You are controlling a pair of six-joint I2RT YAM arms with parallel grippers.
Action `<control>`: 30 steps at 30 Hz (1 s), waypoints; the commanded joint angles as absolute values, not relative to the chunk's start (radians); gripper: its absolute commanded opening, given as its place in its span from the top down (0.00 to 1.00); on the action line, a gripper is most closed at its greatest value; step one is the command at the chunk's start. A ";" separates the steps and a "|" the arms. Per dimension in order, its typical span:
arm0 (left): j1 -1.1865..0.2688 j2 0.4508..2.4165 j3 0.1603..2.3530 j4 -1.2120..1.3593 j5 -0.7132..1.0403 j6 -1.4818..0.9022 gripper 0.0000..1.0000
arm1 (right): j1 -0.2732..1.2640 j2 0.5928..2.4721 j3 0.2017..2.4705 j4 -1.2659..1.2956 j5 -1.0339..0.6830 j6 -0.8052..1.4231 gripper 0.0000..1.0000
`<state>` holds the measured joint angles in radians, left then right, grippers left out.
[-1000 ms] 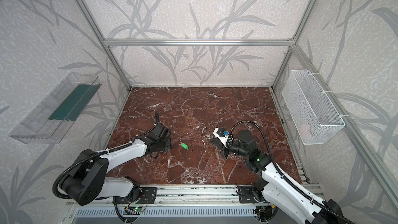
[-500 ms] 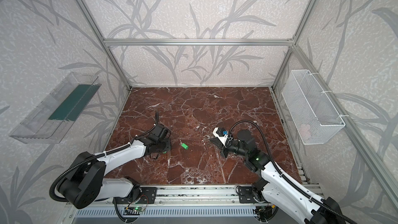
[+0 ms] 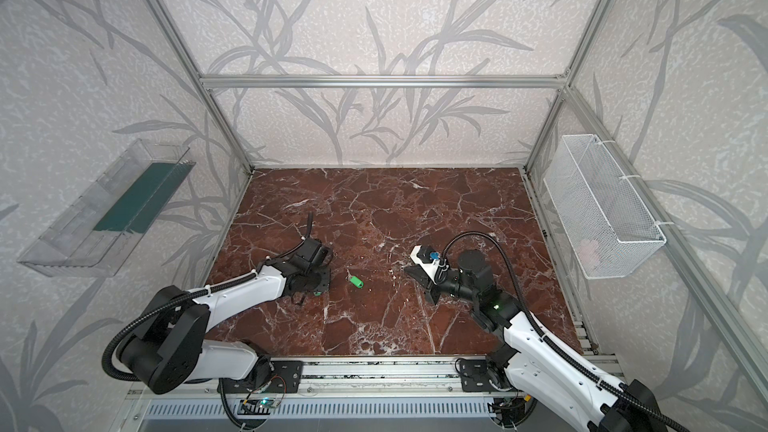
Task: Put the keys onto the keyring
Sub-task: 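Close the left gripper on the green key tag's ring and lift it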
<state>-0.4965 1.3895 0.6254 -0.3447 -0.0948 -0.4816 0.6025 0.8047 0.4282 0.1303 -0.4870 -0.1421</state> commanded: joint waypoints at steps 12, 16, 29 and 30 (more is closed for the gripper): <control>-0.501 1.426 0.667 -0.357 -0.116 -0.440 0.85 | 0.611 0.808 0.430 0.164 -0.477 -0.130 1.00; -0.501 1.420 0.669 -0.358 -0.109 -0.442 0.88 | 0.611 0.814 0.431 0.167 -0.477 -0.129 1.00; -0.514 1.428 0.674 -0.283 -0.007 -0.425 0.98 | 0.612 0.821 0.430 0.169 -0.469 -0.129 1.00; -0.517 1.432 0.675 -0.276 -0.005 -0.426 0.99 | 0.612 0.821 0.430 0.169 -0.469 -0.130 1.00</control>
